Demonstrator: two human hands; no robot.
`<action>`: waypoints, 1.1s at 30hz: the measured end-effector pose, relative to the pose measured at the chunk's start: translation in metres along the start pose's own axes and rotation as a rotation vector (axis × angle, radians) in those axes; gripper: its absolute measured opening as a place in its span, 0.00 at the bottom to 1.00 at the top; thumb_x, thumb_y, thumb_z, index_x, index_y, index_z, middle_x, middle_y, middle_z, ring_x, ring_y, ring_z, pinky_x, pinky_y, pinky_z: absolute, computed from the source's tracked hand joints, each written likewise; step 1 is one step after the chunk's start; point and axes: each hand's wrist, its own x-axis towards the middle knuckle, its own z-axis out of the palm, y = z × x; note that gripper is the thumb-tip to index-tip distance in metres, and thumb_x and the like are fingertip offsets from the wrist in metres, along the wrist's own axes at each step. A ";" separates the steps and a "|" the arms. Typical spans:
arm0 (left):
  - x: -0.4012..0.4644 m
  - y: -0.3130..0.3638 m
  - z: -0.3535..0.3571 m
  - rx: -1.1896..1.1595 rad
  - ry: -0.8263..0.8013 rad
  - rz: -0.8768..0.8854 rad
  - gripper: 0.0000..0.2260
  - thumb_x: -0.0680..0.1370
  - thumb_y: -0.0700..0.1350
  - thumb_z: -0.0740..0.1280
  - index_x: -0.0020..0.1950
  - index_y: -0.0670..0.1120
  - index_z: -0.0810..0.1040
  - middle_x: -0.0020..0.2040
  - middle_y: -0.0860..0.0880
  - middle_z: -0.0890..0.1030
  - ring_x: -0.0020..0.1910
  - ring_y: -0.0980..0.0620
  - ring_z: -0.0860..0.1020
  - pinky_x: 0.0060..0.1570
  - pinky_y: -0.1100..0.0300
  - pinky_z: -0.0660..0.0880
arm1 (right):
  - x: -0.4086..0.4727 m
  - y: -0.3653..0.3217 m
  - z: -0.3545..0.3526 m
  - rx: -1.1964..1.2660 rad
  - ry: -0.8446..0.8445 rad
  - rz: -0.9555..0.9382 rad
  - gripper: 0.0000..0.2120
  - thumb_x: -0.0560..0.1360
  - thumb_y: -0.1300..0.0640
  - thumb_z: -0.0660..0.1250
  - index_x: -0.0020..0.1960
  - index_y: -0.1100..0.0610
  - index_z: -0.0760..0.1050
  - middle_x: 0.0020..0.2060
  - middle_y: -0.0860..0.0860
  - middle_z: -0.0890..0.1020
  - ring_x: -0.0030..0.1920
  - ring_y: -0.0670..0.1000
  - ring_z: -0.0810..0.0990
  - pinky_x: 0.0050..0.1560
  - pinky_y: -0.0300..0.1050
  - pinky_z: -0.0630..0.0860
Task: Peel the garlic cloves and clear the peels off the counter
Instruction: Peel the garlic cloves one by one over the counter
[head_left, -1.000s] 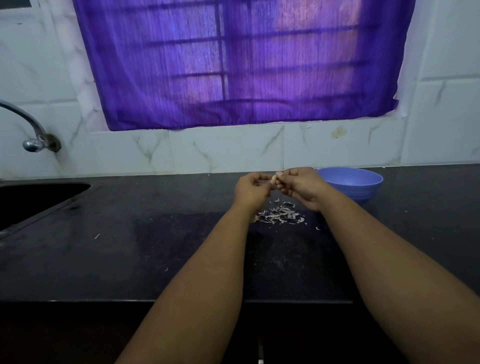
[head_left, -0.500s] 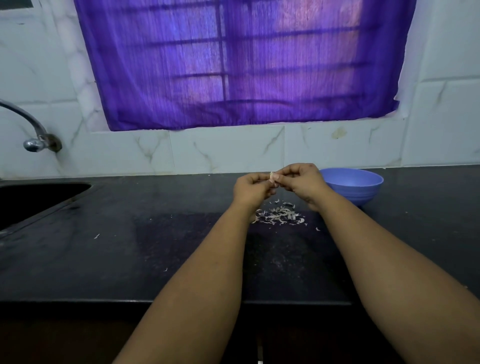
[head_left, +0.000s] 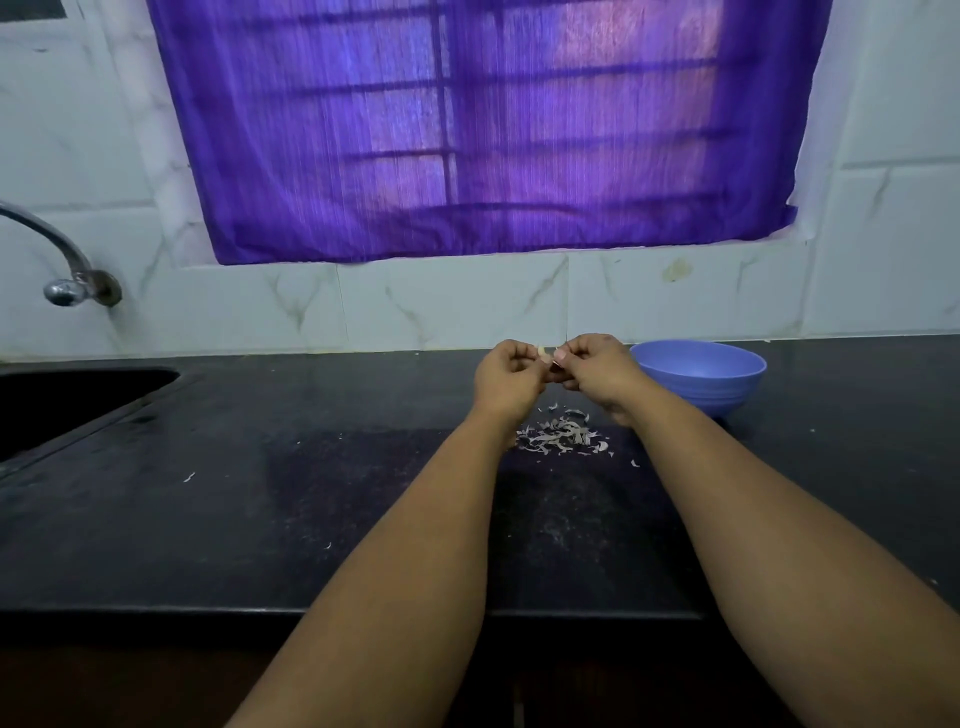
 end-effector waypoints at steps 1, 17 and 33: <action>0.000 -0.001 0.001 0.020 0.011 0.015 0.07 0.77 0.36 0.67 0.43 0.45 0.73 0.42 0.44 0.79 0.41 0.48 0.80 0.38 0.63 0.74 | 0.001 0.000 0.001 -0.002 0.008 0.008 0.05 0.80 0.61 0.63 0.47 0.59 0.77 0.45 0.55 0.83 0.46 0.51 0.83 0.51 0.44 0.79; 0.006 -0.005 -0.005 0.325 0.092 0.147 0.03 0.77 0.42 0.69 0.44 0.47 0.76 0.38 0.50 0.78 0.39 0.51 0.77 0.45 0.54 0.77 | -0.002 -0.001 -0.019 -0.237 0.105 0.110 0.08 0.70 0.71 0.72 0.39 0.59 0.80 0.40 0.59 0.84 0.43 0.54 0.85 0.48 0.48 0.83; 0.004 -0.006 -0.010 0.327 -0.028 0.116 0.04 0.75 0.38 0.71 0.44 0.44 0.77 0.38 0.46 0.83 0.30 0.55 0.80 0.37 0.60 0.79 | -0.005 -0.002 -0.016 0.103 -0.082 -0.016 0.04 0.72 0.65 0.73 0.43 0.57 0.80 0.40 0.54 0.83 0.43 0.49 0.82 0.47 0.40 0.79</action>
